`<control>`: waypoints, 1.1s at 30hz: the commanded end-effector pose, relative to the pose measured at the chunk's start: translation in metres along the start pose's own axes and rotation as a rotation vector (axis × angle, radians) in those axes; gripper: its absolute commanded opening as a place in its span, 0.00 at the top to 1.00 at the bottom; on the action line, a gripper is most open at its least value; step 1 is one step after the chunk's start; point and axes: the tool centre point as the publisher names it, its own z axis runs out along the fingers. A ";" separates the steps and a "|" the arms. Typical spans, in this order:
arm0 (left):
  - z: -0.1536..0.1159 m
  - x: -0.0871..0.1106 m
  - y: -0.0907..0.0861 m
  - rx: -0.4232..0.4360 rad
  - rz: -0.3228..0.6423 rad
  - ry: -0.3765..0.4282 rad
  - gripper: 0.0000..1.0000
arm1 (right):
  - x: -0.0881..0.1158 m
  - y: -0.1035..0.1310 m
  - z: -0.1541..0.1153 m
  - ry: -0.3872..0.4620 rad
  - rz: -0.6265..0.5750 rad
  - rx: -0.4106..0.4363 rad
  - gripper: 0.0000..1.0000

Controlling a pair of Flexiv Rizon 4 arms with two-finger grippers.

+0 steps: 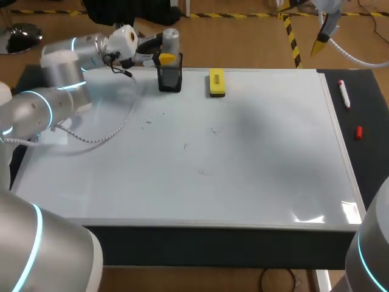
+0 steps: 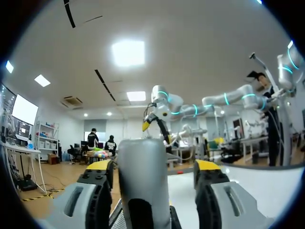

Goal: Pick up the inspection probe, press it on each red-marked spot on the whiteboard one by one, put down the probe, pick up the eraser, and wipe off all the red marks.

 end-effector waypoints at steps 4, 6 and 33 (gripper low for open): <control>0.004 0.006 -0.009 -0.061 0.021 -0.003 0.00 | 0.000 0.000 -0.001 0.003 -0.002 0.003 0.00; 0.005 0.008 -0.012 -0.093 0.031 -0.010 0.00 | 0.000 0.000 -0.001 0.003 -0.002 0.003 0.00; -0.021 0.052 -0.080 -0.317 0.246 -0.154 0.00 | 0.000 0.000 -0.001 0.003 -0.002 0.003 0.00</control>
